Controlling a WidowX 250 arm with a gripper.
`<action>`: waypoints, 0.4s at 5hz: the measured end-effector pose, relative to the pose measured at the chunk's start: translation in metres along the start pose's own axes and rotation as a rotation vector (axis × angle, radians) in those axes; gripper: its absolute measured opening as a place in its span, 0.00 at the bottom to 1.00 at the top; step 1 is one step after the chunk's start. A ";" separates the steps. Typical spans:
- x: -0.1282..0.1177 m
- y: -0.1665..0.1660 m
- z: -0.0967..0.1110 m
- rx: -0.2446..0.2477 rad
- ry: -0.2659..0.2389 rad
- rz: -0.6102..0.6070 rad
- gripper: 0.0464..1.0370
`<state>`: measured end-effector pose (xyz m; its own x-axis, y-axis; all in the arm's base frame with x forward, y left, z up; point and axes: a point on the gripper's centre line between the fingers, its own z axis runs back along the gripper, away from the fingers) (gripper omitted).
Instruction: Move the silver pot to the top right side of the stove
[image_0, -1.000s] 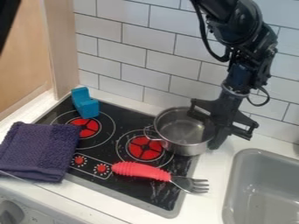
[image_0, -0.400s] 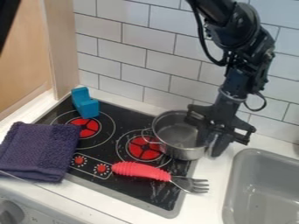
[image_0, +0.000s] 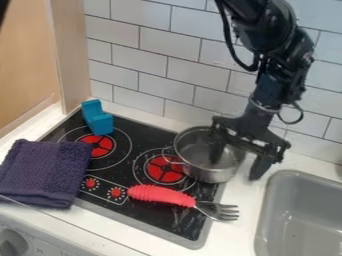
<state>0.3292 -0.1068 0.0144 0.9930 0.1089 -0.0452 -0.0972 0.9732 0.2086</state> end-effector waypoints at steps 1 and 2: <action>-0.001 0.004 0.015 -0.011 -0.042 0.011 0.97; -0.003 0.012 0.034 -0.019 -0.091 0.032 0.96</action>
<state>0.3277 -0.1020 0.0503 0.9912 0.1221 0.0507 -0.1296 0.9732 0.1899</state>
